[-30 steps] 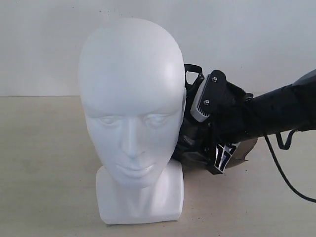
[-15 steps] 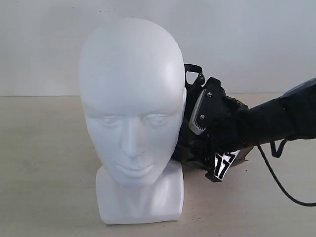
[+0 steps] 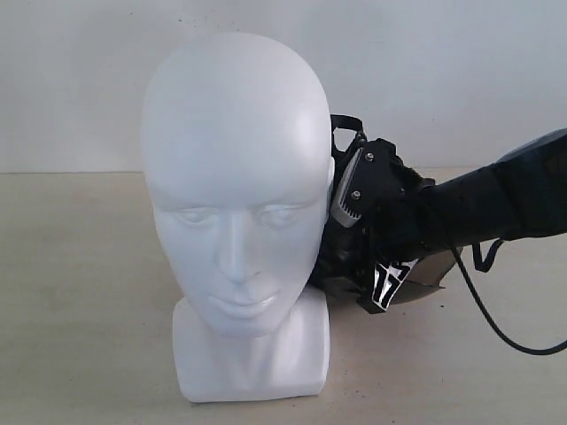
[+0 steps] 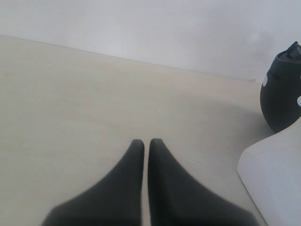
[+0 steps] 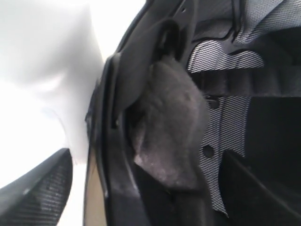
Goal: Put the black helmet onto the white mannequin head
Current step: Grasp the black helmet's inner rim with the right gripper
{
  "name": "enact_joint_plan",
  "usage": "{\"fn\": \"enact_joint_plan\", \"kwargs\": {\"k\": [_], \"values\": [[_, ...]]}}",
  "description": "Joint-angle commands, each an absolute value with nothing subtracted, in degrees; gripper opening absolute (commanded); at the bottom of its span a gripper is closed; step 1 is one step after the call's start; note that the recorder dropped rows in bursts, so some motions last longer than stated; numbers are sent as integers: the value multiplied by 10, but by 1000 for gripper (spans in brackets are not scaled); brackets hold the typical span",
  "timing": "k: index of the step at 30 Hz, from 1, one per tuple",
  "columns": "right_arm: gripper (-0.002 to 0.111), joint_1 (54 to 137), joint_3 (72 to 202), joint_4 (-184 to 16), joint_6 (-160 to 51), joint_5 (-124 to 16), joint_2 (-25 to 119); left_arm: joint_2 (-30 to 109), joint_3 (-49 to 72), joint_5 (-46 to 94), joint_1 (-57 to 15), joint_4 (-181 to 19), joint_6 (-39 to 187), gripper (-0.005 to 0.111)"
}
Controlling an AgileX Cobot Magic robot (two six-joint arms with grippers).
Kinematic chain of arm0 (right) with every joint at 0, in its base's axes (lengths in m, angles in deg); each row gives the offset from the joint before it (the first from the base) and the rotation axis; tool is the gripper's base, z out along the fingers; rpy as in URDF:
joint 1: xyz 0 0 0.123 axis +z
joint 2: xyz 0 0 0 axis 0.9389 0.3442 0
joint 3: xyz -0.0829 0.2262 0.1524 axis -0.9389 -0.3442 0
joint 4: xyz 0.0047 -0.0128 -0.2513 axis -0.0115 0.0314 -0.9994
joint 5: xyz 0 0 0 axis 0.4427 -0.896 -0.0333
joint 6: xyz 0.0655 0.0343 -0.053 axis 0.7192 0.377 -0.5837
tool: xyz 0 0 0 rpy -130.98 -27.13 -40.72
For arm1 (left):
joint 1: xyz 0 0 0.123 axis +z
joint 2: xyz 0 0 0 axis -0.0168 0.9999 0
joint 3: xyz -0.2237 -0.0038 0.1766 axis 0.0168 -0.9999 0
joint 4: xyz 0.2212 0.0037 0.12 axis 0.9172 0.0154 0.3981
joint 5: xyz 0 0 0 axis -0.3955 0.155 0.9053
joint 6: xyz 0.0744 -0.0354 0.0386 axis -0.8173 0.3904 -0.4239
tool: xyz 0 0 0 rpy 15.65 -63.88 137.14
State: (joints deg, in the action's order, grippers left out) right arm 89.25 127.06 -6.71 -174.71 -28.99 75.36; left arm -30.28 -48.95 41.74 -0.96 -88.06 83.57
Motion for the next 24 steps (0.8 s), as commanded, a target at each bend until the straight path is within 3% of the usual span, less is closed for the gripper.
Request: {"fn": "enact_joint_plan", "kwargs": {"k": [1,24], "values": [[80,894,1273,-63,-1750,-279,761,-305,-490,418,-13,-877,841,4],[79,894,1273,-63,-1750,-295,761,-305,-490,418,-13,-877,841,4]]}}
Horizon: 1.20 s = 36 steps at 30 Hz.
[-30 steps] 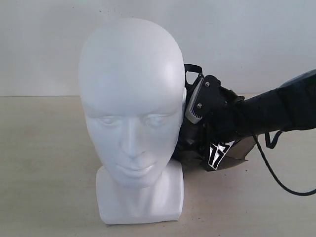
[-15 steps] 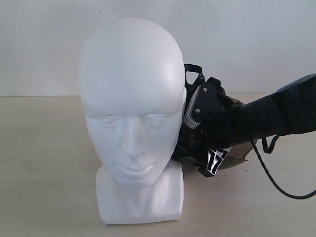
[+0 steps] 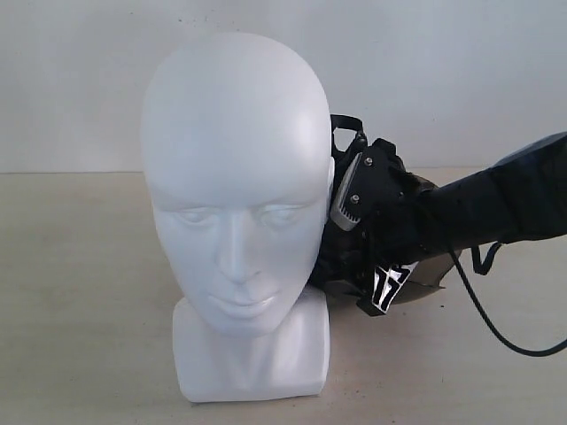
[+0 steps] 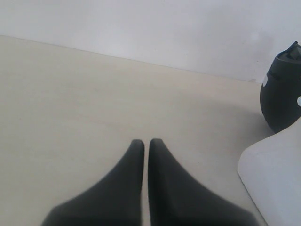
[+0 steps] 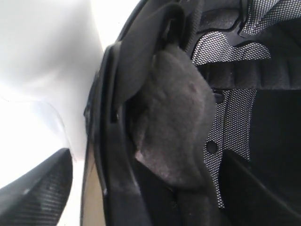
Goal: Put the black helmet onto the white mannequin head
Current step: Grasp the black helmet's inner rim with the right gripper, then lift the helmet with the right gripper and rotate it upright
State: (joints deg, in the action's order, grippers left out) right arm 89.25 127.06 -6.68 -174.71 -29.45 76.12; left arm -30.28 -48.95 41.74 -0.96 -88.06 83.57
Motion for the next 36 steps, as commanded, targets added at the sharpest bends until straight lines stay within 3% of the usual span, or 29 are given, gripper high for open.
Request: {"fn": "enact_joint_plan", "kwargs": {"k": [1,8,12,20,23,29,36], "values": [[79,894,1273,-63,-1750,-292,761,-305,-490,418,-13,-877,841,4],[78,894,1272,-63,-1744,-291,761,-305,-490,418,-13,-877,841,4],[64,894,1271,-64,-1744,-296,761,-305,-490,418,-13,-877,841,4],[61,894,1271,-64,-1737,-299,761,-305,-490,418,-13,-877,841,4],[48,894,1271,-68,-1717,-305,761,-305,-490,418,-13,-877,841,4],[0,894,1271,-156,-1564,-317,761,-305,-490,418,-13,-877,841,4],[0,886,1271,-318,-1395,-327,751,-305,-490,418,-13,-877,841,4]]}}
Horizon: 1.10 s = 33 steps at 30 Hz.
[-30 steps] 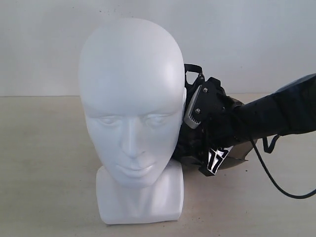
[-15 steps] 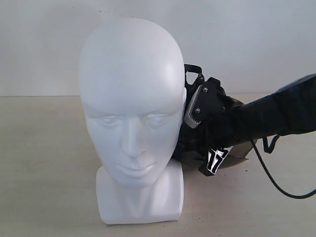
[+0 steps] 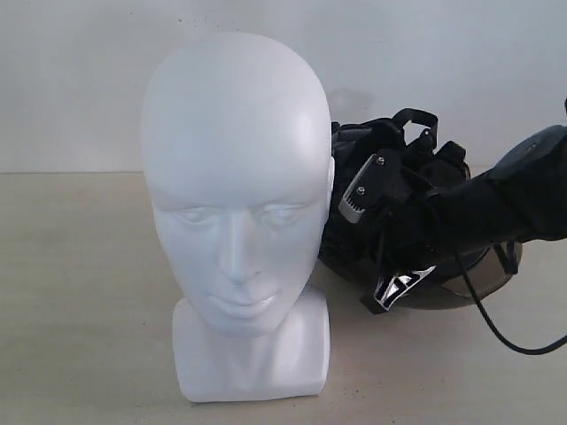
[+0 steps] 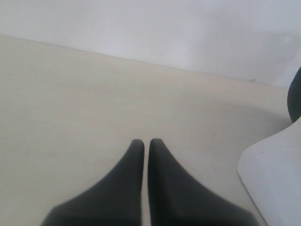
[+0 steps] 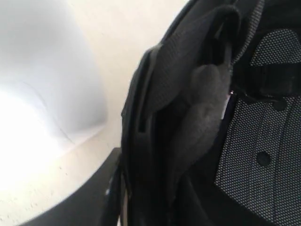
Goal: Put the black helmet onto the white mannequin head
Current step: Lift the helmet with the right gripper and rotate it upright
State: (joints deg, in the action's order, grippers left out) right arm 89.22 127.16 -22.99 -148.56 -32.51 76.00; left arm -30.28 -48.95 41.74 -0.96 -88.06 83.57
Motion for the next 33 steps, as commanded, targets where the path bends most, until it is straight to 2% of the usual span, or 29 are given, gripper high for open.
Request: {"fn": "enact_joint_plan", "kwargs": {"k": [1,6,13,20,22,23,24,25,26,29,33], "values": [[0,886,1271,-328,-1379,-327,747,-305,-490,418,-13,-877,841,4],[0,886,1271,-364,-1325,-296,719,-305,-490,418,-13,-877,841,4],[0,886,1271,-524,-1167,-245,706,-305,-490,418,-13,-877,841,4],[2,886,1271,-541,-1154,-200,695,-305,-490,418,-13,-877,841,4],[13,886,1271,-548,-1154,-200,687,-305,-490,418,-13,-877,841,4],[32,886,1271,-553,-1154,-203,681,-305,-490,418,-13,-877,841,4],[41,886,1271,-553,-1153,-203,680,-305,-490,418,-13,-877,841,4],[60,886,1271,-552,-1145,-205,680,-305,-490,418,-13,-877,841,4],[62,886,1271,-552,-1136,-211,681,-305,-490,418,-13,-877,841,4],[58,887,1271,-540,-1121,-242,681,-305,-490,418,-13,-877,841,4],[58,890,1271,-484,-1145,-269,681,-305,-490,418,-13,-877,841,4]]}}
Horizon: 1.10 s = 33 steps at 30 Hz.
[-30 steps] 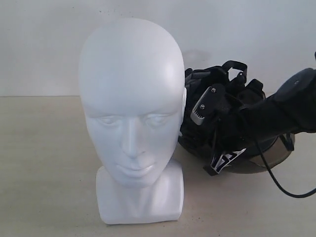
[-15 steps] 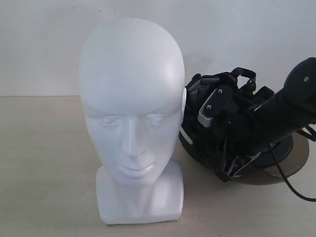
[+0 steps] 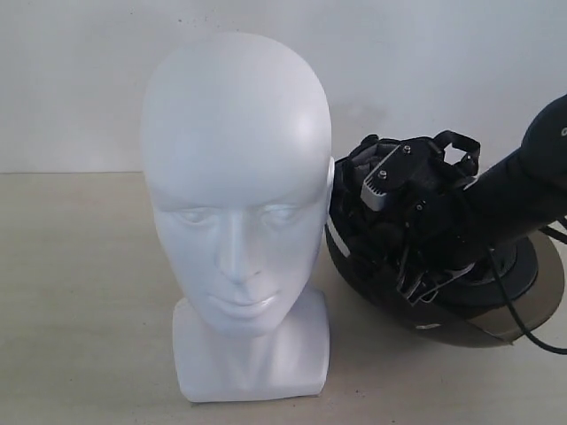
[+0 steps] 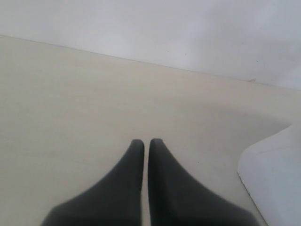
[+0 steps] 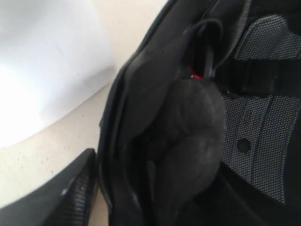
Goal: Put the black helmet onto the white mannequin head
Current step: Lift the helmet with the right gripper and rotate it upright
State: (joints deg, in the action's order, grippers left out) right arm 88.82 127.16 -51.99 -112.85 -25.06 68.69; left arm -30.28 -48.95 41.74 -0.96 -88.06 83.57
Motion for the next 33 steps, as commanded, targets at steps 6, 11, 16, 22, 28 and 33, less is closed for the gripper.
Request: {"fn": "enact_joint_plan", "kwargs": {"k": [6,11,16,22,28,33], "values": [[58,903,1271,-445,-1155,-295,706,-305,-490,418,-13,-877,841,4],[58,905,1271,-437,-1159,-327,732,-305,-490,418,-13,-877,841,4],[58,905,1271,-437,-1158,-335,755,-305,-490,418,-13,-877,841,4],[55,905,1273,-437,-1157,-340,766,-305,-490,418,-13,-877,841,4],[3,905,1273,-437,-1137,-336,766,-305,-490,418,-13,-877,841,4],[0,905,1273,-435,-1061,-316,765,-305,-490,418,-13,-877,841,4]]}}
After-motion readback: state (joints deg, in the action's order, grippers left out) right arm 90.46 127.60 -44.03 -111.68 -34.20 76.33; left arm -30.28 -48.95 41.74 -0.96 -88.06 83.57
